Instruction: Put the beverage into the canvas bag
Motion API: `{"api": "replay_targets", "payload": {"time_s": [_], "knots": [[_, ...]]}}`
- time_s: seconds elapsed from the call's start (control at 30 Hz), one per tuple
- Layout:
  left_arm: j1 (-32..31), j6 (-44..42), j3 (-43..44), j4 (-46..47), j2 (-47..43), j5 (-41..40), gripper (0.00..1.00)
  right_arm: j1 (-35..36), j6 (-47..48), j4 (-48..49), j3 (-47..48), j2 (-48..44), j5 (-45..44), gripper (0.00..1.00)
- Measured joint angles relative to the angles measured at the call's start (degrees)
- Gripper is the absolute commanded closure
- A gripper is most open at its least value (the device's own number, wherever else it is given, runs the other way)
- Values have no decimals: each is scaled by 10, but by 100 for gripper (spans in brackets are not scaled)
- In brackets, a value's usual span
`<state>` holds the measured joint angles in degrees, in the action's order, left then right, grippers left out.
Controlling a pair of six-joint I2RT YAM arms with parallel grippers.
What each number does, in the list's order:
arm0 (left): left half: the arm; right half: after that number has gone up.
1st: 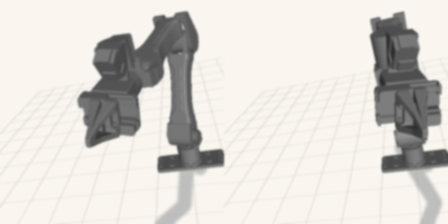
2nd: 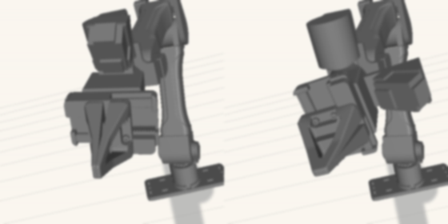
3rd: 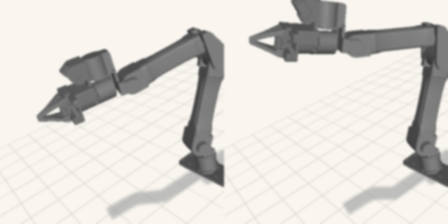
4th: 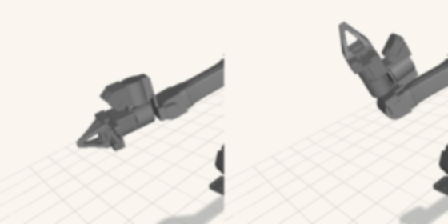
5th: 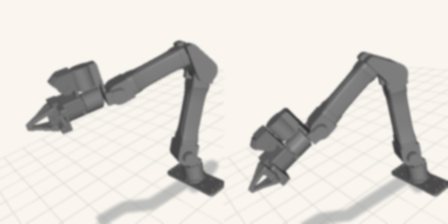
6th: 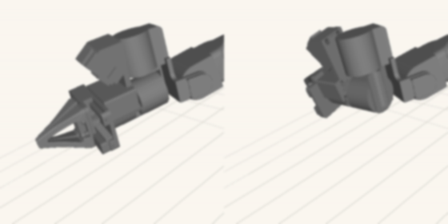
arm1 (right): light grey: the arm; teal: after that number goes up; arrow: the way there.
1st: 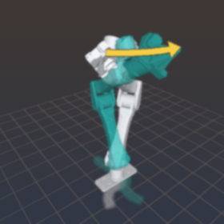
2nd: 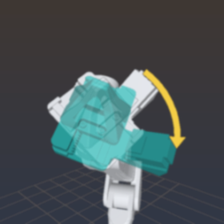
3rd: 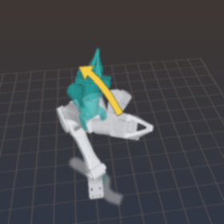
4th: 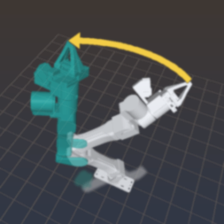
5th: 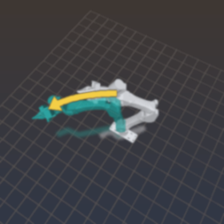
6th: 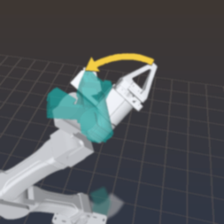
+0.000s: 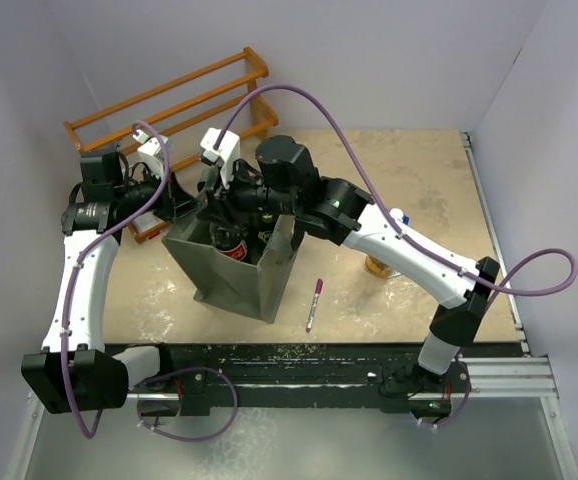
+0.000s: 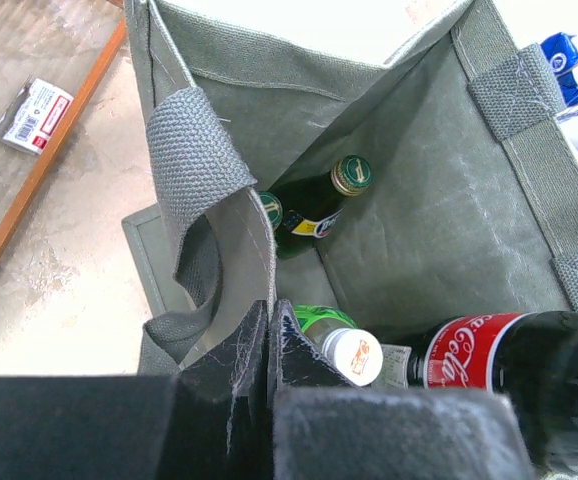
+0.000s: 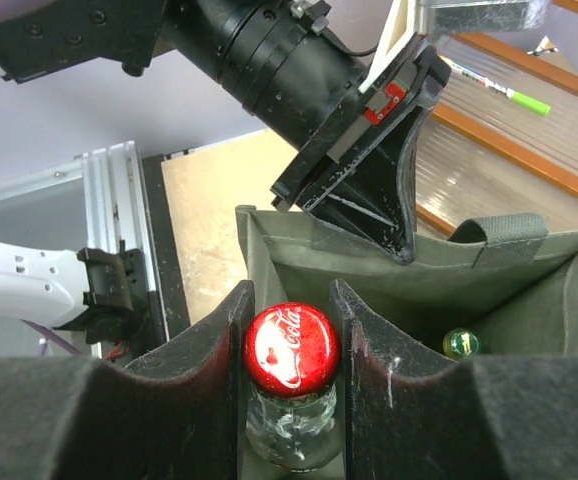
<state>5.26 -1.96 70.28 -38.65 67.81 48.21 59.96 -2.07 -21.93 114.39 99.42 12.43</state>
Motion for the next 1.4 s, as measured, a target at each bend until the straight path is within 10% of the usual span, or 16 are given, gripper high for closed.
{"api": "replay_targets", "payload": {"time_s": [1.4], "knots": [[11,-21,0,-25,-3,38,94,-6,-33,384,-315,16,79,100]]}}
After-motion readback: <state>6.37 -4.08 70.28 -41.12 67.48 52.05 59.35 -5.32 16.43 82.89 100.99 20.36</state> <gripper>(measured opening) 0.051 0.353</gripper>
